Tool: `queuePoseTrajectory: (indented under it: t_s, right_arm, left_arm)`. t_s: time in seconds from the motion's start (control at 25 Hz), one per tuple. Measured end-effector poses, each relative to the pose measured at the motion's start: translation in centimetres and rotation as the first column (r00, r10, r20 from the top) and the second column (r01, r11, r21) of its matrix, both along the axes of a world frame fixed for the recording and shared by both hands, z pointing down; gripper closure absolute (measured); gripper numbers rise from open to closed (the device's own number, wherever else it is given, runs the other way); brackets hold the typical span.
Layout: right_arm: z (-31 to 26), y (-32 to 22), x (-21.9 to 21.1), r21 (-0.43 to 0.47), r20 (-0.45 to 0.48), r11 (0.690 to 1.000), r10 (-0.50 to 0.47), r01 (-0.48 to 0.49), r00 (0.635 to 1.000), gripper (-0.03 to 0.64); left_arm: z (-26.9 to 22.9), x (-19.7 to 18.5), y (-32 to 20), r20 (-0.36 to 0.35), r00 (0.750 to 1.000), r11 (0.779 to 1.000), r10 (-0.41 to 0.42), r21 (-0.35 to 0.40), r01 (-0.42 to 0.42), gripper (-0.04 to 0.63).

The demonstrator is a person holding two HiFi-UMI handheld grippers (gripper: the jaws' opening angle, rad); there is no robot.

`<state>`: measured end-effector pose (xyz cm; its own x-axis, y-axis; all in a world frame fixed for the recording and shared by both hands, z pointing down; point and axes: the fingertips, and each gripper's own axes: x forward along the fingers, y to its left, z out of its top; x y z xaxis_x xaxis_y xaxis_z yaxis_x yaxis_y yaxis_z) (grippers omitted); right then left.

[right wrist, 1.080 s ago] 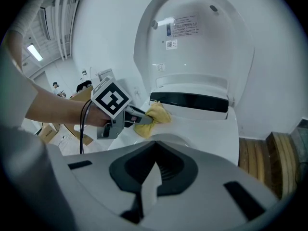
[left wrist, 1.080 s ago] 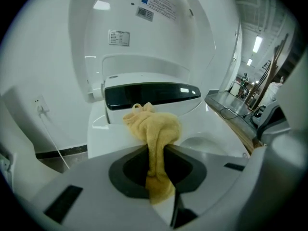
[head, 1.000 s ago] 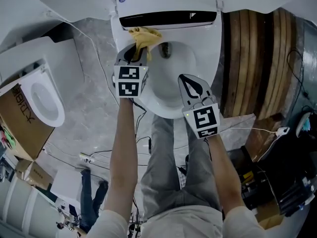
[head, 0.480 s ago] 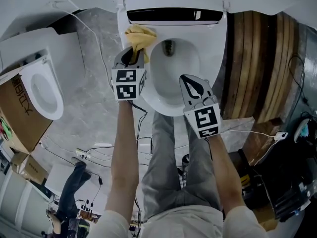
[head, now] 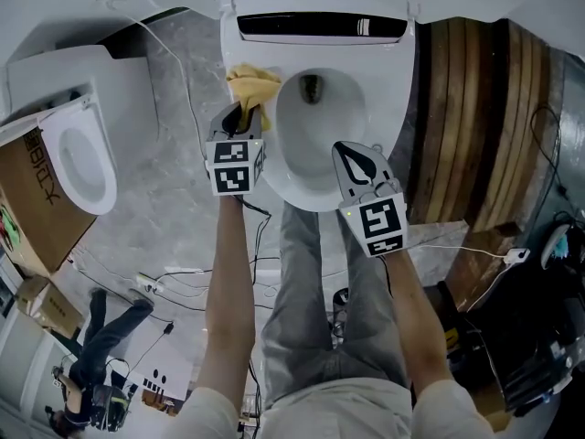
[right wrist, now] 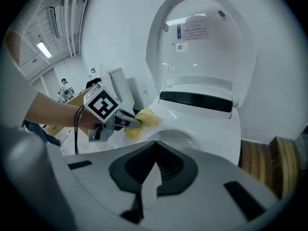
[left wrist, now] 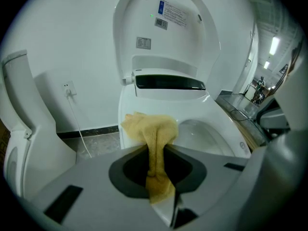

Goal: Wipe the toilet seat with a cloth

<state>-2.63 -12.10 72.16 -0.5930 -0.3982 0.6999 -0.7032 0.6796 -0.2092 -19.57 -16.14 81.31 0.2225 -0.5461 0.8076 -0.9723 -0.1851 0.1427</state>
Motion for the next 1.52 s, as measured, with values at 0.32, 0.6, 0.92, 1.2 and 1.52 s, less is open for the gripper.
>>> queuePoseTrajectory:
  t_s: [0.32,0.6,0.92,1.2,1.52]
  right_arm:
    - [-1.1,1.3,1.3,0.011,-0.007,1.000,-0.017,0.017,1.000,0.609]
    - [-3.9,2.7,2.6,0.025,-0.011,0.999,-0.035,0.036,0.999,0.609]
    - [-11.7,3.6,4.0,0.062,0.013,0.996,-0.063,0.062,0.998,0.610]
    - [-20.5,3.2,5.9,0.132,0.062,0.989,-0.070,0.062,0.996,0.610]
    - [-31.7,2.7,7.8,0.269,0.133,0.958,-0.142,0.102,0.981,0.610]
  left_arm:
    - [-0.6,0.1,3.9,0.037,0.999,0.999,0.016,-0.034,-0.015,0.514]
    - [-4.5,2.1,8.3,0.019,0.999,0.999,0.033,-0.018,-0.033,0.514]
    - [-15.1,6.2,10.2,-0.033,0.999,0.996,0.039,0.083,-0.037,0.514]
    - [-26.9,8.6,9.3,-0.043,0.999,0.976,0.016,0.216,-0.006,0.514]
    - [-38.8,10.9,10.2,-0.016,1.000,0.938,-0.023,0.345,0.027,0.514]
